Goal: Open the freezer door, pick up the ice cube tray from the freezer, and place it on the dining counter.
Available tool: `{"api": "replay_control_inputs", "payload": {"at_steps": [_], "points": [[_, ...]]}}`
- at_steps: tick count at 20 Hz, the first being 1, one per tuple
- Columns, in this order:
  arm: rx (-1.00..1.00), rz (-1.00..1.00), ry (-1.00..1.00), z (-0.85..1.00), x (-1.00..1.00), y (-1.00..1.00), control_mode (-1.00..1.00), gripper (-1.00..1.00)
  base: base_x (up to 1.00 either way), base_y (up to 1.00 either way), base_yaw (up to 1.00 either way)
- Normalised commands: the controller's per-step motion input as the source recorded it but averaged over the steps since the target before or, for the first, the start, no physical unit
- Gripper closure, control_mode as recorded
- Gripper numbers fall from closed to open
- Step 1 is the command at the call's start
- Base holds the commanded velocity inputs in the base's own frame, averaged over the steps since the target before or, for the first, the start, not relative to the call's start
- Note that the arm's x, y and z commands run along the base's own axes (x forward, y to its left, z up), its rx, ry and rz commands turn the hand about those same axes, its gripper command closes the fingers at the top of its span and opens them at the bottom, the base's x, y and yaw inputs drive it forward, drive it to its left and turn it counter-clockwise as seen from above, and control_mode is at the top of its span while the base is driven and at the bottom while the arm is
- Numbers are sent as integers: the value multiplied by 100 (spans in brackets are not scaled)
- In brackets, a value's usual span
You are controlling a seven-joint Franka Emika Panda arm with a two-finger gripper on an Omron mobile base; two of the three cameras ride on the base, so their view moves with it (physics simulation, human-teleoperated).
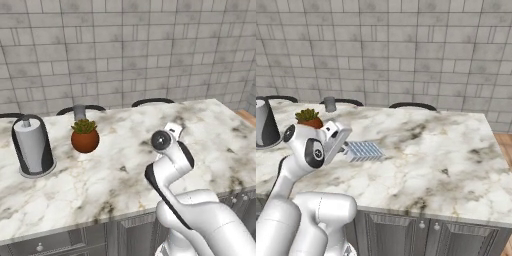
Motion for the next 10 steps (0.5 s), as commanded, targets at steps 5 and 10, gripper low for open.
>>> {"api": "replay_control_inputs", "payload": {"at_steps": [5,10], "points": [[7,0,0,-16,24,11,-100,100,0,0,0],[5,0,0,-19,19,10,-100,100,0,0,0]]}}
